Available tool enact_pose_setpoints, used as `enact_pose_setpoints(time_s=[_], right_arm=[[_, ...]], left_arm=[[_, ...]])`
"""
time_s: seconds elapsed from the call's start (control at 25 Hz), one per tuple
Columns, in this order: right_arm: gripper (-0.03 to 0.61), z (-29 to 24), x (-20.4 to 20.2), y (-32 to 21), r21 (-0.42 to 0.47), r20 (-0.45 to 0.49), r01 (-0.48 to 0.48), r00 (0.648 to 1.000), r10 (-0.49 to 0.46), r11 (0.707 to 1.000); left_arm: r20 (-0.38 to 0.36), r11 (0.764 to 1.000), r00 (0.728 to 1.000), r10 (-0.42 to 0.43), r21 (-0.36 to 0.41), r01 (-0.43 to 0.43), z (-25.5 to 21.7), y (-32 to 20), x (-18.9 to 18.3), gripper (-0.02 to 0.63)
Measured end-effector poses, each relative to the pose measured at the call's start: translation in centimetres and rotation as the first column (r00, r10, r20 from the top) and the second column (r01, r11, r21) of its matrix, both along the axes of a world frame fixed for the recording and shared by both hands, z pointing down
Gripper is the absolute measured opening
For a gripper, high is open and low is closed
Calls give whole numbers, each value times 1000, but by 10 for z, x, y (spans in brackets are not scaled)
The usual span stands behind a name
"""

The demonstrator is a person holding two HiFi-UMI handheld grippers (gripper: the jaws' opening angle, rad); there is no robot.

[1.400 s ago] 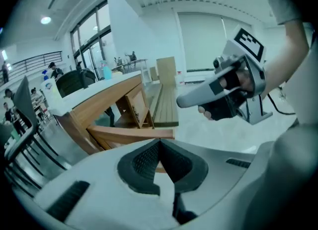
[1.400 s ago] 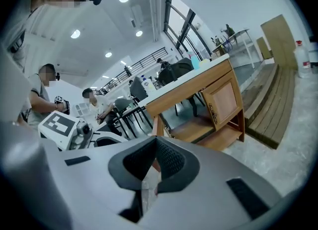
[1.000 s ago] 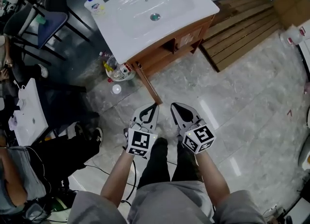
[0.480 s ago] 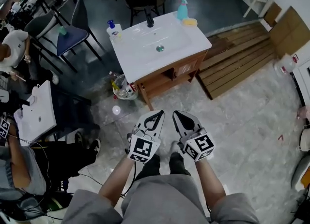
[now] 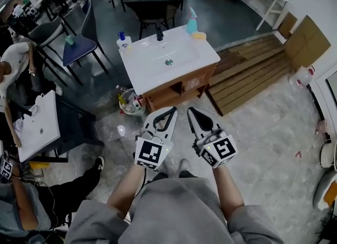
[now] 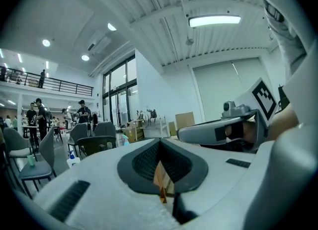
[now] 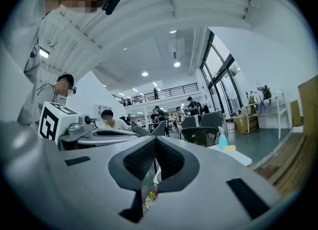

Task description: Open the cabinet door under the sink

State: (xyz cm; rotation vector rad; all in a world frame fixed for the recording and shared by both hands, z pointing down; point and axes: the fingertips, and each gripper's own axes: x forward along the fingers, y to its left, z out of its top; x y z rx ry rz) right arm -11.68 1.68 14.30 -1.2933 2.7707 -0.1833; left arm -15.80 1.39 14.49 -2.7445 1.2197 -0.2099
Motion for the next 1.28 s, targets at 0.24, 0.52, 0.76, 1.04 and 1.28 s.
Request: enact_pose_setpoints(time_s=[0.24,0.52,0.76,1.04,1.28], right_arm=[[8,-13,-9,2,48,-26,12,1000,-11,999],[8,-20,-13,4,69,-20,7,1000,-6,998],[8,-26,-13,9,77,-20,6,1000,-4,997],[8,-26,-14,17,79,-20,-13,1000,14,997],[8,-23,-19,23,80,-25,-41,999,43,996]], left_arm=[[-35,999,999,2,43,-1,-21,1,-3,8],[-37,999,999,6,51,-4,-24,6,-6,8],[-20,998,1000,9,69,-7,-29,11,-3,8],[-65,999,998,24,36,-22,-27,16,-8,8],[-83,998,995,54,38,-51,-25,23,-11,8]])
